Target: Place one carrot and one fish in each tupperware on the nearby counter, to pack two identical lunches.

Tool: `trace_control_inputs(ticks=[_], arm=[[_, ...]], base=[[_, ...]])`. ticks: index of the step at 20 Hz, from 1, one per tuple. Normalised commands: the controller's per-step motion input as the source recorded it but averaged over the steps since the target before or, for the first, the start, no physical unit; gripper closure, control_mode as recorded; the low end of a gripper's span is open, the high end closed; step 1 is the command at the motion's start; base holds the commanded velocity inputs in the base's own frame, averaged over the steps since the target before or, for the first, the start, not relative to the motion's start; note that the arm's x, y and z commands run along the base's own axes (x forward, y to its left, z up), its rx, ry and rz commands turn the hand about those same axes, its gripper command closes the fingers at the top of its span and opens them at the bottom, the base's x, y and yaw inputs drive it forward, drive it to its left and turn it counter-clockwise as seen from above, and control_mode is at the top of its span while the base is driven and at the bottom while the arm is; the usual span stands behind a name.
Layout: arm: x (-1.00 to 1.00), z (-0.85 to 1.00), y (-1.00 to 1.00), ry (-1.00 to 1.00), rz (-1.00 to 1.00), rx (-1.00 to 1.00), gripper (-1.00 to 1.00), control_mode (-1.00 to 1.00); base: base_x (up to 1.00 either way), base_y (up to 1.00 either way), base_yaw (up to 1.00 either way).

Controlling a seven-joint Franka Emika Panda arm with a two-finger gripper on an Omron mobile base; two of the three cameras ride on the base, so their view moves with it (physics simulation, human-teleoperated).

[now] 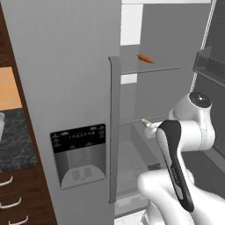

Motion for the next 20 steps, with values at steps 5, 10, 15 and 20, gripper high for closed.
trace_control_inputs(ticks=[5,10,15,20], arm=[[0.0,0.0,0.0,0.0,0.0,0.0,1.0,1.0],[0.0,0.0,0.0,0.0,0.0,0.0,1.0,1.0],[0.0,0.0,0.0,0.0,0.0,0.0,1.0,1.0],[0.0,0.0,0.0,0.0,0.0,0.0,1.0,1.0]], base=[[-0.93,0.66,0.0],[-0.2,1.0,0.05],[0.0,1.0,0.07],[0.01,1.0,0.08]])
